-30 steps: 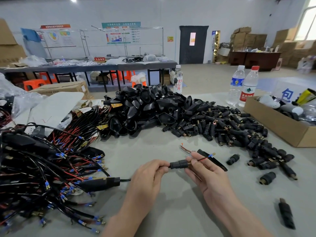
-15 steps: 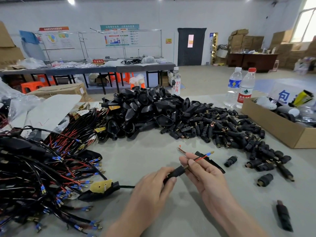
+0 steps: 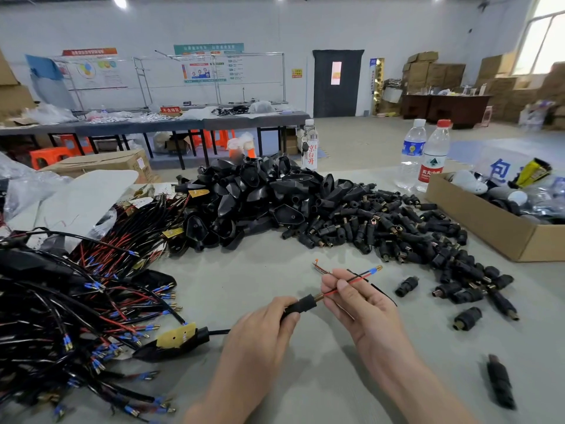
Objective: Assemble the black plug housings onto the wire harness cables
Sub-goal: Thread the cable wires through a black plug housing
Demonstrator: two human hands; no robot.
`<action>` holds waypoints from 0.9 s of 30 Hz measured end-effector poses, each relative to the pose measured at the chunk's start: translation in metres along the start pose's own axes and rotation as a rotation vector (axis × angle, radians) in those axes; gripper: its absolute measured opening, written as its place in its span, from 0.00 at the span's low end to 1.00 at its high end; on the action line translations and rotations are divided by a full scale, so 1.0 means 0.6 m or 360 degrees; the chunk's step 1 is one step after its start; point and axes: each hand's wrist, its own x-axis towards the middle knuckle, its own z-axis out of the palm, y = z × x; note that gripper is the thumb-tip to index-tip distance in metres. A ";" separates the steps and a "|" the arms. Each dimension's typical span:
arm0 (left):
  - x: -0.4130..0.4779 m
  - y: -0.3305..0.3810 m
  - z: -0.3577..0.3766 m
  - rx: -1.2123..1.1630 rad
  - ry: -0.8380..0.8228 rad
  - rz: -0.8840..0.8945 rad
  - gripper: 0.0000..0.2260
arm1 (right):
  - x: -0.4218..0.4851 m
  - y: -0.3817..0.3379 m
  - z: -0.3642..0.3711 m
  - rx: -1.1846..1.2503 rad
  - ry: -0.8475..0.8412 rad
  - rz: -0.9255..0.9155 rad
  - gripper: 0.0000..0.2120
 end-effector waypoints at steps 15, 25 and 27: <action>-0.005 0.001 -0.007 0.0135 -0.0101 -0.0021 0.25 | -0.002 0.007 0.006 0.0072 -0.0024 0.0063 0.16; 0.001 -0.023 -0.011 0.0141 0.0158 0.0070 0.11 | 0.001 0.012 0.007 -0.0058 0.0103 0.0036 0.09; 0.004 -0.026 -0.013 0.0217 0.0293 0.0153 0.03 | 0.003 0.010 0.004 -0.0007 0.0157 0.0025 0.10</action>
